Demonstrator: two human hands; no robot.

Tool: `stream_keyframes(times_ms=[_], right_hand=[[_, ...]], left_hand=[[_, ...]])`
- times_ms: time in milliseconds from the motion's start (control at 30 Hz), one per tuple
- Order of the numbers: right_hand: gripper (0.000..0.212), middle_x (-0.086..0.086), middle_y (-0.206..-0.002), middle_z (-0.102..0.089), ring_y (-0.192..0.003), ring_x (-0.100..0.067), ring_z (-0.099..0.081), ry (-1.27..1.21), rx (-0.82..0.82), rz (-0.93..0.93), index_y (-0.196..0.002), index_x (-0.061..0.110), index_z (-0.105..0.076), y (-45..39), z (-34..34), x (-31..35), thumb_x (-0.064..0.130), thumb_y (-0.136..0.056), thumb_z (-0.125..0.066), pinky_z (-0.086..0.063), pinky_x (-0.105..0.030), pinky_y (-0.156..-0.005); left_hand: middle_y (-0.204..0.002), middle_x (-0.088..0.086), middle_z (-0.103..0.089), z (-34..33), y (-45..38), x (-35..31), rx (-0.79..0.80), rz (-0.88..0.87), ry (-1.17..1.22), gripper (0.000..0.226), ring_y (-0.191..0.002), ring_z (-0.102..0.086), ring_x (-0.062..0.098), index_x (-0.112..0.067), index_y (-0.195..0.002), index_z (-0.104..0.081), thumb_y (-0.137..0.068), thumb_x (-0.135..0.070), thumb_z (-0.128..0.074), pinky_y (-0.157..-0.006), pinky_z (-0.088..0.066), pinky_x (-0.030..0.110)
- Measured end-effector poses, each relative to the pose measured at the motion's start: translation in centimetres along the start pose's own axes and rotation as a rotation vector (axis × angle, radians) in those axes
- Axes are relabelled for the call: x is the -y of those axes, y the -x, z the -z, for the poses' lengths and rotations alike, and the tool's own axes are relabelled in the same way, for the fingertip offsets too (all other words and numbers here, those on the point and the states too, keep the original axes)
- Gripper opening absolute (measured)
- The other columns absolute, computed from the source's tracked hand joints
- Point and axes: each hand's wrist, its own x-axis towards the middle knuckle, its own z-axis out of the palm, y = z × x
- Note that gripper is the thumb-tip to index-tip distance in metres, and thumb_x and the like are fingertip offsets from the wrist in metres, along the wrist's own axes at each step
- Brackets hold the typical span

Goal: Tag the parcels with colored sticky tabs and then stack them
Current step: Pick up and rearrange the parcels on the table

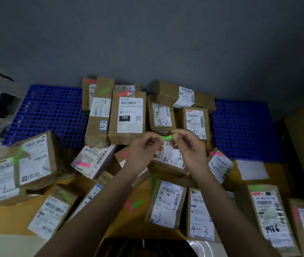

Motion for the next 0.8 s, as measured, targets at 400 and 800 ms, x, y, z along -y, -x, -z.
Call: stream_keyframes(times_ms=[400, 800], right_hand=[[0.025, 0.000, -0.087, -0.067, -0.087, -0.022, -0.055, 0.859, -0.006, 0.542, -0.094, 0.011, -0.074, -5.9, 2.4, 0.0, 0.026, -0.085, -0.056, -0.043, -0.028, -0.074], [0.021, 0.001, -0.087, -0.067, -0.083, -0.018, -0.062, 0.544, -0.202, 0.421, -0.096, 0.010, -0.074, -6.5, 2.9, -1.3, 0.022, -0.087, -0.060, -0.052, -0.033, -0.072]], left_hand=[[-0.096, 0.006, -0.061, -1.0, -6.1, -3.7, 0.042, -0.596, -0.753, 0.010, -0.080, -0.060, 0.017, -0.010, -0.097, -0.066, -0.090, -0.012, -0.059, -0.068, -0.049, 0.031], [-0.078, -0.011, -0.068, -2.5, -7.9, -3.6, 0.066, -0.235, -0.299, 0.003, -0.075, -0.065, 0.001, -0.019, -0.088, -0.067, -0.089, -0.020, -0.064, -0.063, -0.050, 0.010]])
